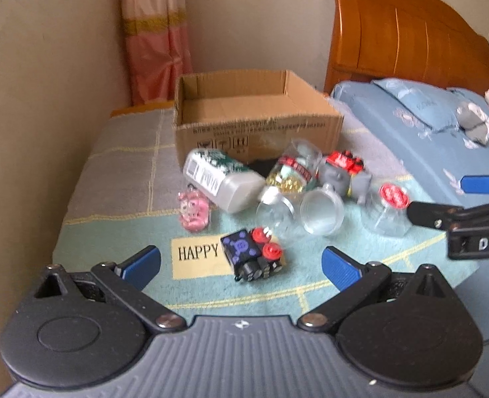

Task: Organize rigid objects
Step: 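Lower the left gripper onto the black toy block and close it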

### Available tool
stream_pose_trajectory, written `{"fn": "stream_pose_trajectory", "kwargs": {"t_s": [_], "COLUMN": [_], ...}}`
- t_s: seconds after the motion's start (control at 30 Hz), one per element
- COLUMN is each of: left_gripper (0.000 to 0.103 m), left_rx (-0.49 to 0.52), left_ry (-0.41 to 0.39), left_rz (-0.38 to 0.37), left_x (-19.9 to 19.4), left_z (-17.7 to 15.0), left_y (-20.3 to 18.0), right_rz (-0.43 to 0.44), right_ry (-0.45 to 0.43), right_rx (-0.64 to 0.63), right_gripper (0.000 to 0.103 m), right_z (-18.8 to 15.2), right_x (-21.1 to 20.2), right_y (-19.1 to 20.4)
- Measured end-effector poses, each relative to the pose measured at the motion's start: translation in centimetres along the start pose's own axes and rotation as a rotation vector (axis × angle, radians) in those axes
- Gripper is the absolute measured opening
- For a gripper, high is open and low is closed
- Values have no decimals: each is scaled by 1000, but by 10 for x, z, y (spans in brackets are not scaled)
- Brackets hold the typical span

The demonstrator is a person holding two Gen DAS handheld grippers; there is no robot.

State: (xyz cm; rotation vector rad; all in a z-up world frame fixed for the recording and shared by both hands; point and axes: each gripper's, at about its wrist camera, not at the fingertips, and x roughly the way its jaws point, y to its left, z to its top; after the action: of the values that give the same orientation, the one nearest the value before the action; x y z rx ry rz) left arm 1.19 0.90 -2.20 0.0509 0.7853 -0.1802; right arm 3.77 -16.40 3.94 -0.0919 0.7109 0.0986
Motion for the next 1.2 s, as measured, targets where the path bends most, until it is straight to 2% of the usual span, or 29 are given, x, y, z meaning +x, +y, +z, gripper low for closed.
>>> {"fn": "stream_pose_trajectory", "kwargs": {"t_s": [0.33, 0.57, 0.7, 0.83, 1.0, 1.2], "left_gripper": [102, 103, 103, 103, 103, 103], "left_rx": [48, 67, 69, 72, 60, 60], "left_ry": [129, 182, 157, 157, 119, 104], "left_rz": [-30, -48, -57, -60, -49, -49], "left_x": [54, 80, 80, 80, 80, 95], "left_z": [-21, -28, -28, -27, -29, -15], "left_y": [5, 2, 2, 4, 2, -3], "right_rz": [9, 17, 26, 71, 91, 108], "right_ry": [111, 168, 180, 178, 138, 113], "right_rx": [-21, -62, -85, -38, -56, -68], "right_gripper": [103, 103, 103, 103, 103, 103], "right_z": [-34, -49, -54, -55, -57, -57], "right_x": [48, 76, 84, 88, 91, 93], "right_y": [-15, -12, -10, -19, -24, -25]}}
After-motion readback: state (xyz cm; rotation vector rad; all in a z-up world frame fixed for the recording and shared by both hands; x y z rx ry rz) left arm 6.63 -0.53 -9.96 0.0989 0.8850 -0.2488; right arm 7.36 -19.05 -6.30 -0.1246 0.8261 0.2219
